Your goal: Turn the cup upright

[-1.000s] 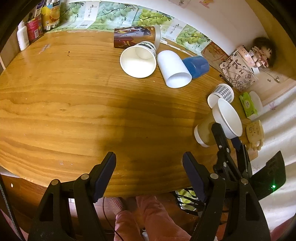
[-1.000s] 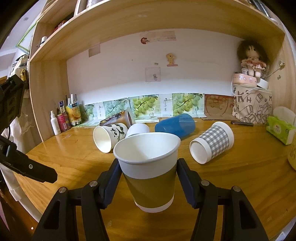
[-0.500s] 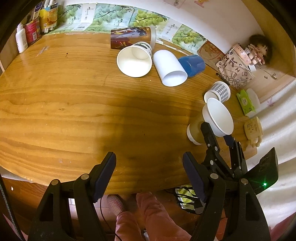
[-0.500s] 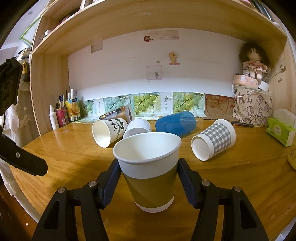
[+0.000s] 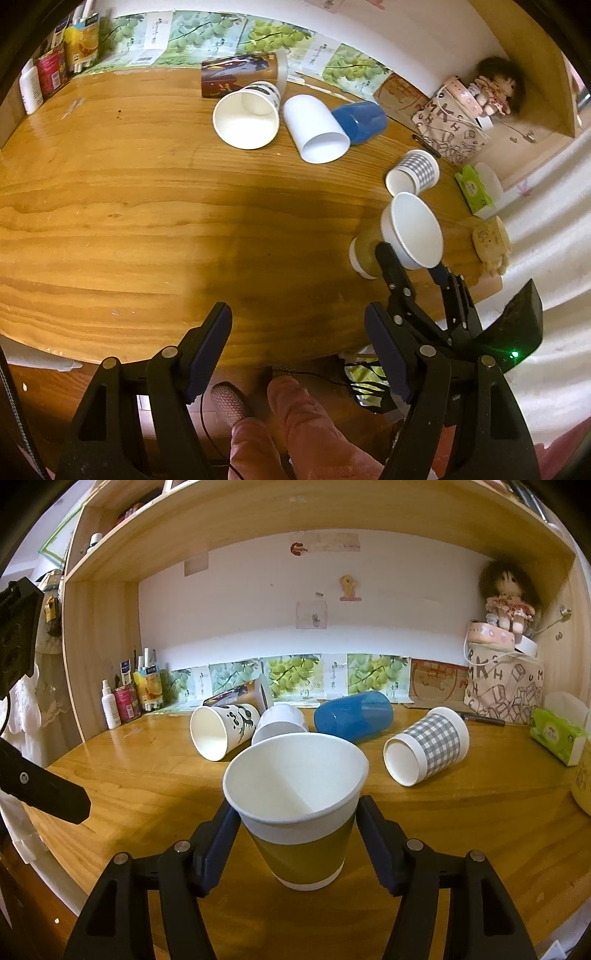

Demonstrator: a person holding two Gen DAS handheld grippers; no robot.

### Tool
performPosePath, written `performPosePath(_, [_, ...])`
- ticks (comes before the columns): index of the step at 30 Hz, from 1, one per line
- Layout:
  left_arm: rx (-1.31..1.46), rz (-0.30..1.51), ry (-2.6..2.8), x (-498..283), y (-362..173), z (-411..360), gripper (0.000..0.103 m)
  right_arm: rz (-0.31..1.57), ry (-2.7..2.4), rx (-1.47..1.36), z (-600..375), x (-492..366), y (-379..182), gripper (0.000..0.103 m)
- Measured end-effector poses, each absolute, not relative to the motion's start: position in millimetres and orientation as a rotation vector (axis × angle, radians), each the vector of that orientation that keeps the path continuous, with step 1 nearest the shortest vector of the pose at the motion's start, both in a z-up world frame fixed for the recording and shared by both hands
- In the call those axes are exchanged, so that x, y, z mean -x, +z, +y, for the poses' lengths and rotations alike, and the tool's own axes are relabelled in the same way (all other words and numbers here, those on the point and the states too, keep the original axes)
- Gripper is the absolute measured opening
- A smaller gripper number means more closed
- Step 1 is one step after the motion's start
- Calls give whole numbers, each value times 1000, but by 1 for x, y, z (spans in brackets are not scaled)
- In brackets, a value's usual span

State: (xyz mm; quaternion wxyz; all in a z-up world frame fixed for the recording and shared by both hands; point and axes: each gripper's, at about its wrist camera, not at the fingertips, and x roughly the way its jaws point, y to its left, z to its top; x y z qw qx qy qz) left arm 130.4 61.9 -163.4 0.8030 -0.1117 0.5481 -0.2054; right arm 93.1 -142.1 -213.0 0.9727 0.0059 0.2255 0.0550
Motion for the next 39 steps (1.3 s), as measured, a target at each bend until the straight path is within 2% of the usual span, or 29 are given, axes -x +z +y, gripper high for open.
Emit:
performPosePath(4, [216,1164,-453,-125,-160,61,78,501,108,-8,-138,-91,-215,66])
performPosePath(10, [201,1167,-446,-119,-157,62,78,600,117,-31,-135,-81,-216,72])
performPosePath(14, [149,1181,-378,-114,-154,60,78,672,130,-27,-136,-68,-205,81])
performPosePath(18, [143,1200,-330,-106,-151,55,78,779,135,-43,-142,-59,-187,81])
performPosePath(25, [196,1236,-243,-97,-140,39,78,1013,141,-301,-175,-56,-155,83])
performPosePath(31, [231,1236,-202,-87,-110,27,78,1120,63,-132,-179,-57,-114,85])
performPosePath(35, [173,1167,-173,-74,-79,19,78,1206,81,-115,-184,-52,-95,85])
performPosePath(39, [133,1114,-142,-60,-54,13,78,1242,98,-105,-183,-42,-78,90])
